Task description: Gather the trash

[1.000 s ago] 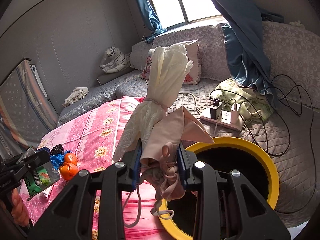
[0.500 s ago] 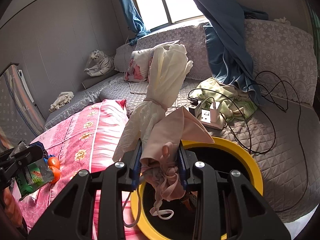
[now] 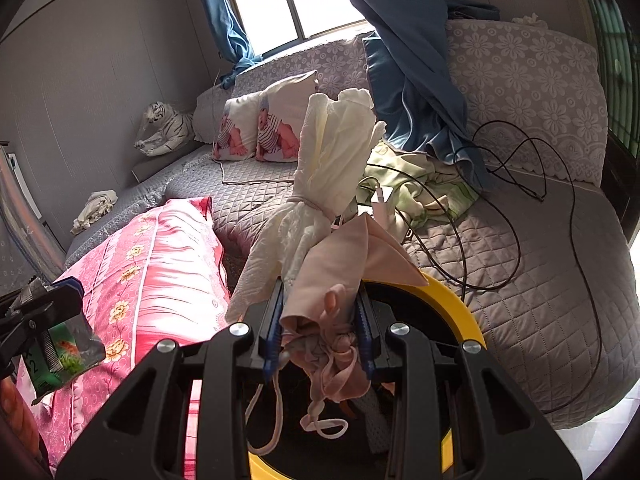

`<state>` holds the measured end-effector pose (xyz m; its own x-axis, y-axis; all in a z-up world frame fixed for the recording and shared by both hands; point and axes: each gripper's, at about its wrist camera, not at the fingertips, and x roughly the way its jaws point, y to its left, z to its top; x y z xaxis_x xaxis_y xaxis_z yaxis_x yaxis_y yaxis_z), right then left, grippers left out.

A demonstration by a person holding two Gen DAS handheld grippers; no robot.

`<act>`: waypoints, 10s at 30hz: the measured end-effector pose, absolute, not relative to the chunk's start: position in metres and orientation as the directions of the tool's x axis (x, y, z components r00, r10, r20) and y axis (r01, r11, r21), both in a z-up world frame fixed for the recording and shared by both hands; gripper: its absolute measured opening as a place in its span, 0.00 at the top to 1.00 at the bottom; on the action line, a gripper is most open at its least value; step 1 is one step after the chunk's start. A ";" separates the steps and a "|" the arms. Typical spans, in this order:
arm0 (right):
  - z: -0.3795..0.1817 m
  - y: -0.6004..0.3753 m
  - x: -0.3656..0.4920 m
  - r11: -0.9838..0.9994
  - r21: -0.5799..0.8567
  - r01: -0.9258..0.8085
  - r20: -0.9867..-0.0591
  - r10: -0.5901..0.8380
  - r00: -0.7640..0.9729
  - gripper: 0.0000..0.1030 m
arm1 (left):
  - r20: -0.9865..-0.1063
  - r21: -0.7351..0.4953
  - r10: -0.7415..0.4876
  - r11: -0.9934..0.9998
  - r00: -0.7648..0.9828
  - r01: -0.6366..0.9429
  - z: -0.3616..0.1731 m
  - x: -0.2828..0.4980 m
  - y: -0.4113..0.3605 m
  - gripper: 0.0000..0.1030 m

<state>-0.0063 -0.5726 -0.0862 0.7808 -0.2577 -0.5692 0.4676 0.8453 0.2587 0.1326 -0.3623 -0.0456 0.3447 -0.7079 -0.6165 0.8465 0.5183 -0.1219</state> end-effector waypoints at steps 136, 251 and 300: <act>-0.130 -0.204 0.194 0.949 0.127 -0.288 -0.772 0.276 0.572 0.59 | -0.785 -0.252 -0.187 0.967 0.590 -0.029 -0.148 0.286 0.070 0.66; -0.070 -0.445 0.077 0.951 0.248 0.184 -0.609 0.005 0.793 0.59 | -0.629 -0.201 -0.592 0.750 0.504 0.630 -0.045 0.158 -0.203 0.72; -0.093 -0.603 0.017 0.802 0.276 0.530 -0.656 -0.245 0.714 0.59 | -0.690 -0.162 -0.672 0.505 0.268 0.848 -0.077 0.126 -0.396 0.72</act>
<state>0.0174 -0.6026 -0.0932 0.7139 -0.2454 -0.6559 0.5296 0.8020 0.2764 0.1263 -0.3956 -0.0770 0.2683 -0.6720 -0.6903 0.8480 0.5047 -0.1618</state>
